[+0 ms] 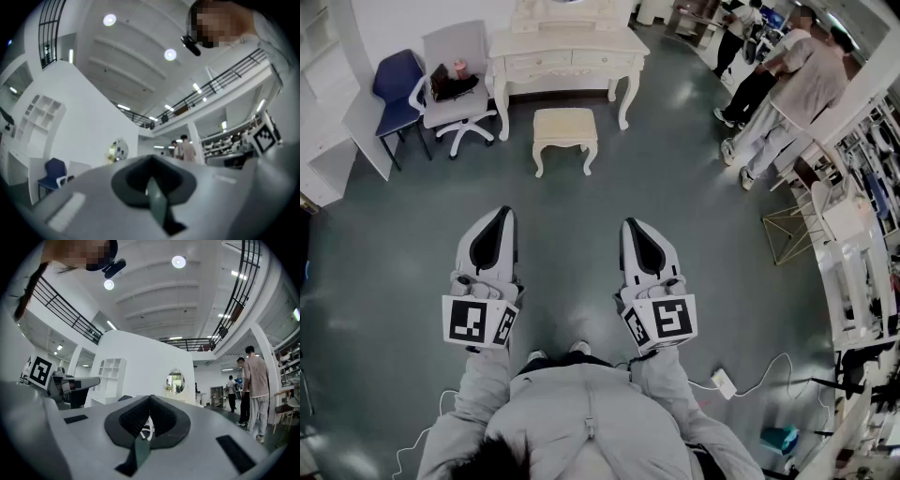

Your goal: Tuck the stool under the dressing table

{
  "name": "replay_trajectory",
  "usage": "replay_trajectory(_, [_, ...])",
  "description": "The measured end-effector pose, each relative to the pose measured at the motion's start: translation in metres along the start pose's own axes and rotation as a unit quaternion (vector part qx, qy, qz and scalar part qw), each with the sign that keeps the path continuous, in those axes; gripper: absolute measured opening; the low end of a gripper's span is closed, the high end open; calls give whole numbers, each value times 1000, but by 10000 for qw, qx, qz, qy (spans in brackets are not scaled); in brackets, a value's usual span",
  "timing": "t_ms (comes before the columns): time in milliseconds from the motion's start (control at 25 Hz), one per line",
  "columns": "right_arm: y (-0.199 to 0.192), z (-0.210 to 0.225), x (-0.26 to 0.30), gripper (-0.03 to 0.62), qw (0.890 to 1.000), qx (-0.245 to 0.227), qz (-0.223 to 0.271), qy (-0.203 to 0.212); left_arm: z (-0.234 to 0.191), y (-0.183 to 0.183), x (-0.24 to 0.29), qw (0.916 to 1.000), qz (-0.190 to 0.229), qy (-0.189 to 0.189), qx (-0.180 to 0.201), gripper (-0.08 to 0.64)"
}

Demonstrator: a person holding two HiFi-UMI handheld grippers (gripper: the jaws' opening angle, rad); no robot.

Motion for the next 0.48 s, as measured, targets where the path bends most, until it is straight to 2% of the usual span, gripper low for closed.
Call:
replay_trajectory(120, [3, 0, 0, 2, 10000, 15, 44, -26, 1, 3, -1, 9999, -26, -73, 94, 8])
replay_trajectory(480, [6, 8, -2, 2, 9999, 23, 71, -83, 7, 3, 6, 9999, -13, -154, -14, 8])
Point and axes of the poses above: the fingertips, and each gripper's own axes: x forward along the fingers, z to its right, y out of its top, the point moved 2 cm from there along -x, backward along the fingers, and after that the axes turned 5 degrees about x, right-handed, at the moved point
